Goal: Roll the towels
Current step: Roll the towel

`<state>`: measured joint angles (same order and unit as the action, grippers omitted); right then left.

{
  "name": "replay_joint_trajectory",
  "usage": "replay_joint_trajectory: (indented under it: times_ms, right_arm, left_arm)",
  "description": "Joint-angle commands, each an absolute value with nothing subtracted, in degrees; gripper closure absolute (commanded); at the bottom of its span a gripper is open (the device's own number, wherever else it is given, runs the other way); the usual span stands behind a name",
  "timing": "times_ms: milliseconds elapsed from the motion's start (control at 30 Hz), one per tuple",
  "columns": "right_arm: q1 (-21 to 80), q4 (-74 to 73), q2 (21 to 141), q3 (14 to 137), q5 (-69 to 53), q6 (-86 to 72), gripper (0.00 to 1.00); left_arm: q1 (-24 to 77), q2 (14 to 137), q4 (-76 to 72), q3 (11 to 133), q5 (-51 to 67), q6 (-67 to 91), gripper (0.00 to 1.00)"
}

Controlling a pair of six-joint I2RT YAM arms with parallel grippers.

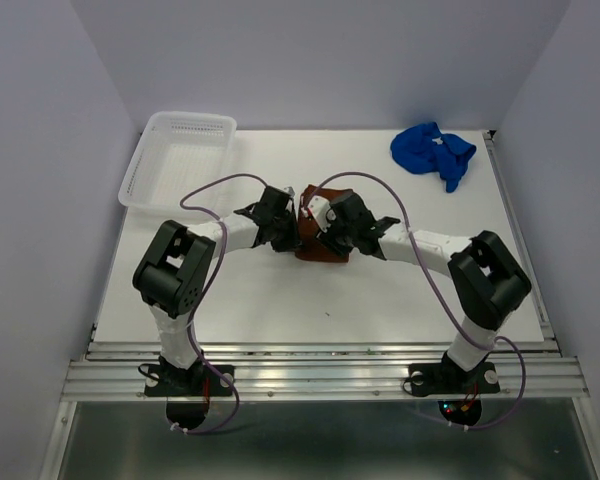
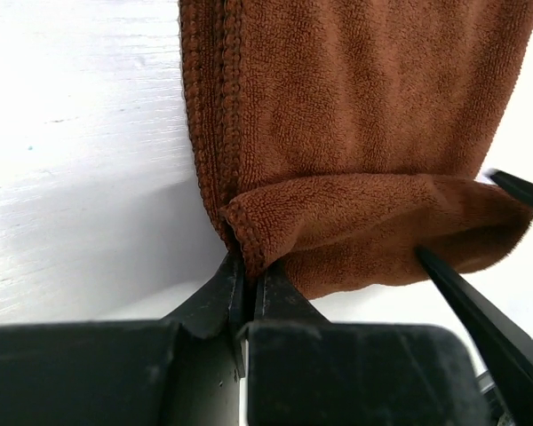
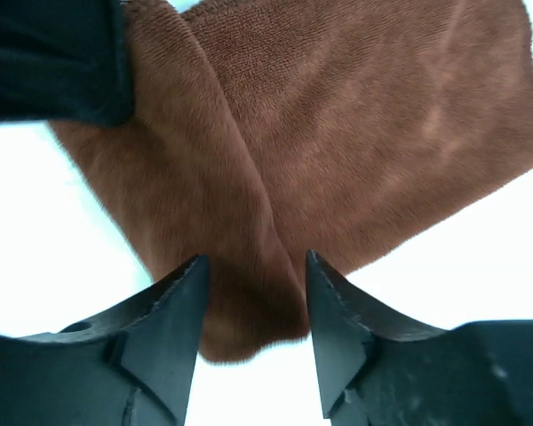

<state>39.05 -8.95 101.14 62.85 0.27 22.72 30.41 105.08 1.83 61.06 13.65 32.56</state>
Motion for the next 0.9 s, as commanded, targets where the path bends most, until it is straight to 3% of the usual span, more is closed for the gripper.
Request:
replay_joint_trajectory:
  times_ms: [0, 67, 300, 867]
  right_arm:
    - [38.8, -4.2, 92.5, 60.0, -4.9, 24.2, 0.44]
    - [38.8, -3.5, 90.4, 58.3, -6.1, 24.4, 0.39]
    - [43.4, -5.9, 83.8, 53.4, -9.2, 26.5, 0.39]
    - [52.6, -7.5, 91.8, 55.4, -4.9, 27.2, 0.39]
  left_arm:
    - [30.5, 104.8, 12.0, 63.1, 10.5, 30.8, 1.0]
    - [30.4, 103.9, 14.0, 63.3, 11.6, 29.7, 1.0]
    - [28.6, 99.8, 20.9, 62.7, 15.9, 28.8, 1.0]
    - [23.9, 97.2, 28.2, 62.8, 22.3, 31.6, 1.0]
